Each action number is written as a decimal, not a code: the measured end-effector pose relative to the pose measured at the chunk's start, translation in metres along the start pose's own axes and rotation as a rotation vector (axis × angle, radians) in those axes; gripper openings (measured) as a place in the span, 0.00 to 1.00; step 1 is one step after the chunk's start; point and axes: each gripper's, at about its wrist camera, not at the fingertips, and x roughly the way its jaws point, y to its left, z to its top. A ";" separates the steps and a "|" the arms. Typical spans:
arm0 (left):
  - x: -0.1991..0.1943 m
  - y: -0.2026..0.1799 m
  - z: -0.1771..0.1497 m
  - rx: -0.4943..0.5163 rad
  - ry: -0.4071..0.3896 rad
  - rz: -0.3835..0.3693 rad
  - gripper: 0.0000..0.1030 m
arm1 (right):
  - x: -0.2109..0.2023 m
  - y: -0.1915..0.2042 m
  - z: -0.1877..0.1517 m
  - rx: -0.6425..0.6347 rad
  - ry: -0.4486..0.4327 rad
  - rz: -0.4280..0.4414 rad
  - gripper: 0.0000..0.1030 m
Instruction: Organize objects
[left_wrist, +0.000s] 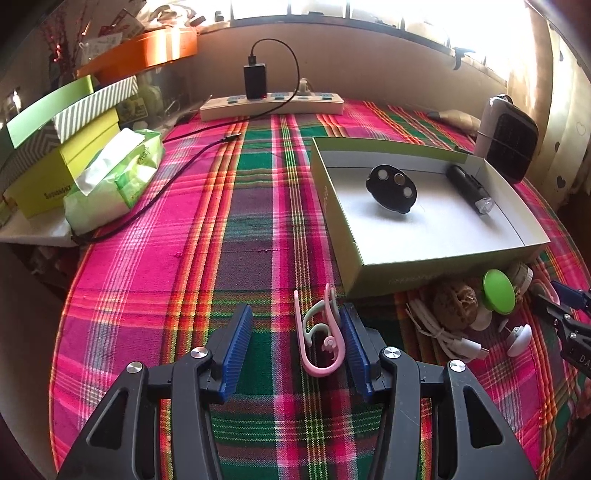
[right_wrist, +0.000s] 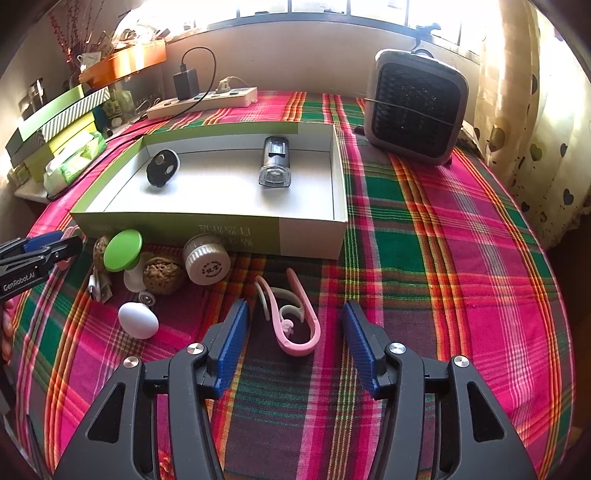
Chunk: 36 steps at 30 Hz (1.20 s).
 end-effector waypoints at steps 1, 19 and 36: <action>0.000 0.000 0.000 0.001 -0.001 0.000 0.45 | 0.000 0.000 0.000 0.000 0.000 0.001 0.51; 0.000 0.004 0.001 -0.001 -0.009 0.005 0.25 | -0.002 0.007 0.000 -0.024 -0.010 0.028 0.25; 0.000 0.005 0.002 -0.006 -0.011 -0.004 0.21 | -0.002 0.007 -0.001 -0.023 -0.010 0.027 0.24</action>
